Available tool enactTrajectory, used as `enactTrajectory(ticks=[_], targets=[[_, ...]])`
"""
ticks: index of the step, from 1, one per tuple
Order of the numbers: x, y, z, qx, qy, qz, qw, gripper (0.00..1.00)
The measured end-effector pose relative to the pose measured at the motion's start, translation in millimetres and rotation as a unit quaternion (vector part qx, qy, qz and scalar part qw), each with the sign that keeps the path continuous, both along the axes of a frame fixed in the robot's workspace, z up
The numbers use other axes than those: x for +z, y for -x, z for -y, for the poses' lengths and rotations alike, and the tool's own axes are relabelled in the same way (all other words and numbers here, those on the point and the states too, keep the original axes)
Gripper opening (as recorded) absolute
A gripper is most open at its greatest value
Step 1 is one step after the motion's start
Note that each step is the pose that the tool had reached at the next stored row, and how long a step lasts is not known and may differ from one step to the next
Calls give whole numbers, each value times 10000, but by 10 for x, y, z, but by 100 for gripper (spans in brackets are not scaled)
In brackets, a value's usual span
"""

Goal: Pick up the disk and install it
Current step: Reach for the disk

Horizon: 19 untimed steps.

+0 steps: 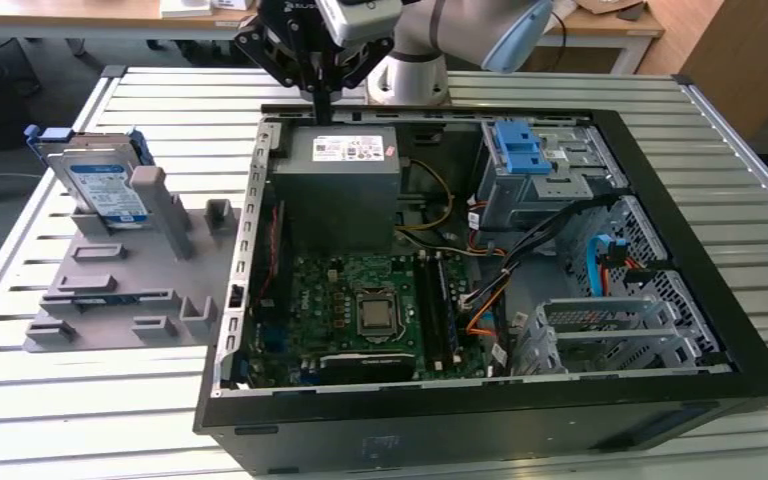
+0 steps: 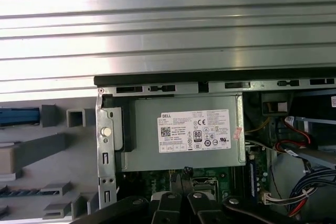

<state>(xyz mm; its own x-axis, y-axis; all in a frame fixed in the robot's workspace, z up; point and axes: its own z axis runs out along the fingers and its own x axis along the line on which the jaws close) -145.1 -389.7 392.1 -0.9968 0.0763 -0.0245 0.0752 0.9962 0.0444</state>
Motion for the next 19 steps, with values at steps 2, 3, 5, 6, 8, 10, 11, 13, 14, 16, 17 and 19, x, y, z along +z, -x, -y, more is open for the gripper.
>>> enactTrajectory(ticks=[2, 3, 5, 6, 8, 10, 11, 13, 14, 16, 17, 19], targets=[[-2, 11, 0, 0, 0, 0, 10000, 11], [-4, 18, 0, 0, 0, 0, 10000, 11], [-6, 29, 0, 0, 0, 0, 10000, 11], [-6, 32, 0, 0, 1, 0, 10000, 11], [-8, 39, 0, 0, 0, 0, 10000, 11], [-11, 49, 0, 0, 0, 0, 10000, 11], [-12, 54, 0, 0, 0, 0, 10000, 11], [-14, 64, 0, 1, 0, 0, 10000, 11], [-15, 70, 0, 1, 0, 0, 10000, 11], [-18, 83, 0, 0, 0, 0, 10000, 11], [-19, 89, 0, 0, 0, 0, 10000, 11], [-22, 100, 0, 1, 1, 0, 10000, 11]])
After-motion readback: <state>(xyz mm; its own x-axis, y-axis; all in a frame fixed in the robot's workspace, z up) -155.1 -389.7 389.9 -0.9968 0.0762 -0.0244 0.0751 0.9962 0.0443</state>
